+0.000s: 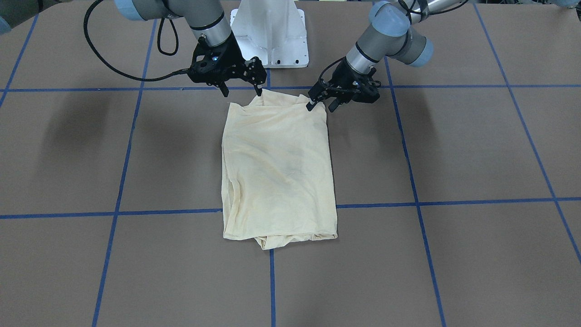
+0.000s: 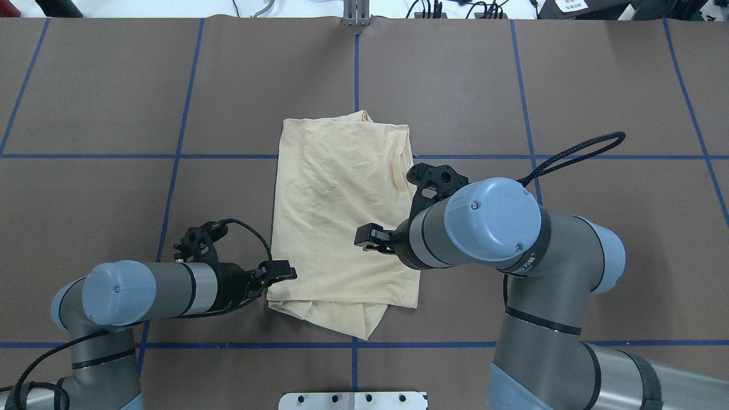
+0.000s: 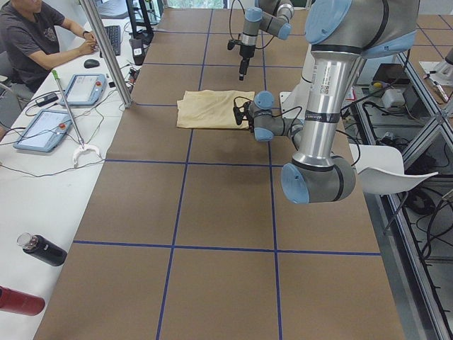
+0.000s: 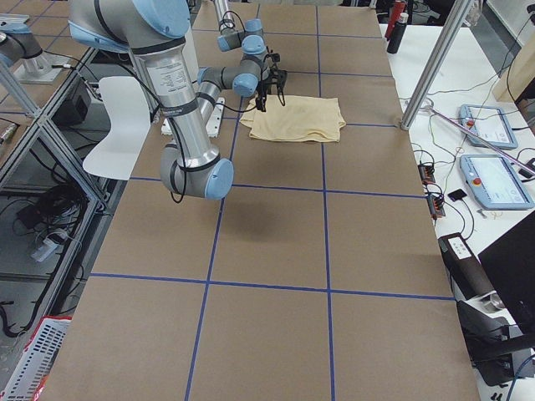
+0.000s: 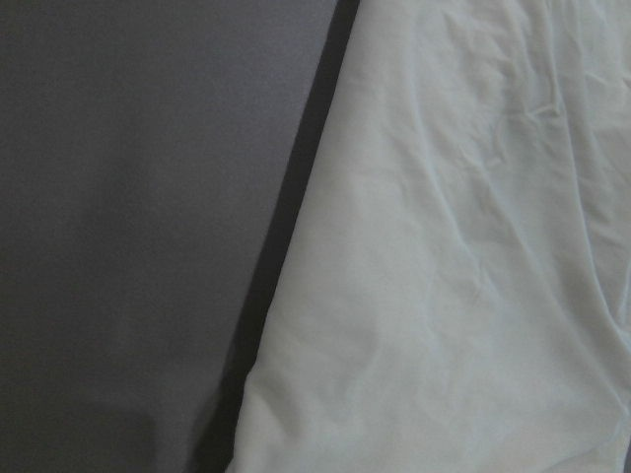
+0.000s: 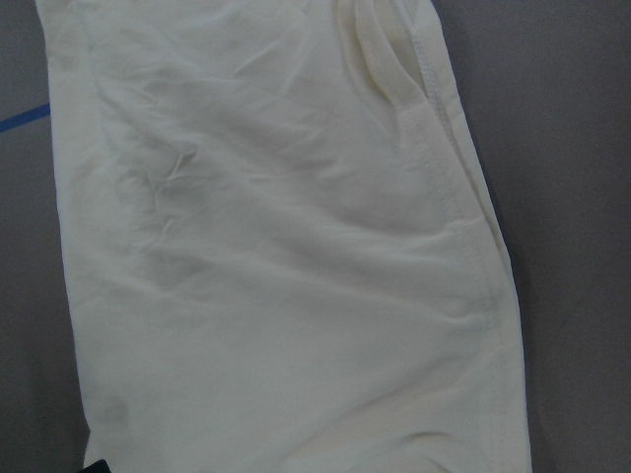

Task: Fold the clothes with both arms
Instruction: 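Grasp the shirt's side edges with both grippers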

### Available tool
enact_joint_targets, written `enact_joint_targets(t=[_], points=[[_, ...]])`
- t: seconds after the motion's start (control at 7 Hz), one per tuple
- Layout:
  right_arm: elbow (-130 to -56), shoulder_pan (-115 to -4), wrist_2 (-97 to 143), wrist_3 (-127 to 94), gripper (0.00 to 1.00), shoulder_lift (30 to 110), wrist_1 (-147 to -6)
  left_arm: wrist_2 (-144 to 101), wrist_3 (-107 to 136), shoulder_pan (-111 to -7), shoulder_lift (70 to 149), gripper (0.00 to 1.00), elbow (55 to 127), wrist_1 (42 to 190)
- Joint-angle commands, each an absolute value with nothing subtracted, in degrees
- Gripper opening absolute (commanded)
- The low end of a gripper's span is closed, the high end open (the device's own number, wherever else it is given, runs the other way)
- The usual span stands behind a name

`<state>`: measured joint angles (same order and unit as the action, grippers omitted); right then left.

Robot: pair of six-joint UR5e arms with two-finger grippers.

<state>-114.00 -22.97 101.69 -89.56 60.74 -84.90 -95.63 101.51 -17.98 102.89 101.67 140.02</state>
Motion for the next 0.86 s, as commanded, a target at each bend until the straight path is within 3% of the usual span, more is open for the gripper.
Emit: enact_joint_targets(t=[0.0,0.43,0.71], points=[[-114.0,-22.9,101.7,-89.6,1.0,60.7,-84.9,-95.7,101.5,-17.2,102.9,0.94,101.4,139.5],[-114.1,-22.9,101.7,-89.6,1.0,60.6,-84.9,-95.8,101.5,-17.1,103.0,0.87,101.3,139.3],[-114.1,-22.9,101.8,-89.6,1.0,60.7,-84.9,-95.9,101.5,-16.6,103.9,0.74,101.3,137.7]])
